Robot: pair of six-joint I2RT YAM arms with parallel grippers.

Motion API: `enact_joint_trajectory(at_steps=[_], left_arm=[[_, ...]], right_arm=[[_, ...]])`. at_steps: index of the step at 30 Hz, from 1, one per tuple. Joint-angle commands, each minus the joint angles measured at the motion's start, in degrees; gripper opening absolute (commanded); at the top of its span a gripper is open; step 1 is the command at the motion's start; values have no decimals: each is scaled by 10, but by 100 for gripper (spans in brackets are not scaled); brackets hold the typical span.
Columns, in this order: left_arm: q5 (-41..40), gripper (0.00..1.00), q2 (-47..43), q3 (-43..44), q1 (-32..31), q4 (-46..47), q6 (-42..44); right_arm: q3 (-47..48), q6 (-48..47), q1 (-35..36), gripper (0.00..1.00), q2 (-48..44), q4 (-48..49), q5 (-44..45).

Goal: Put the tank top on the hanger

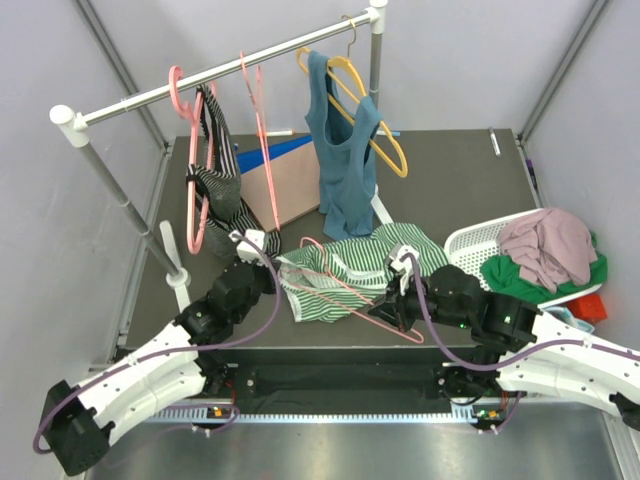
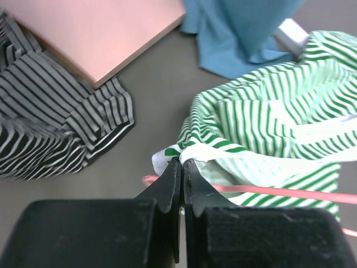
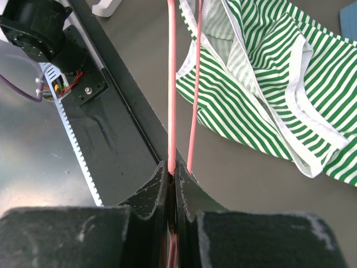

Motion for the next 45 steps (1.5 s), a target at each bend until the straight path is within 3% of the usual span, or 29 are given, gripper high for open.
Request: enact_joint_trajectory(at_steps=[1, 11, 17, 21, 24, 31, 45], left_arm=[[63, 0, -10, 9, 2, 47, 26], [234, 0, 2, 31, 2, 87, 54], [257, 0, -4, 32, 2, 91, 62], [221, 0, -17, 33, 2, 73, 47], [137, 0, -34, 40, 2, 32, 38], [79, 3, -84, 33, 2, -6, 21], [167, 16, -34, 36, 2, 73, 28]], right_arm=[[-21, 1, 6, 0, -3, 82, 8], [-69, 11, 3, 0, -21, 163, 55], [-90, 17, 0, 0, -39, 174, 82], [-108, 28, -1, 0, -50, 181, 105], [-109, 33, -1, 0, -58, 172, 109], [-106, 41, -1, 0, -86, 146, 135], [-142, 59, 0, 0, -68, 252, 101]])
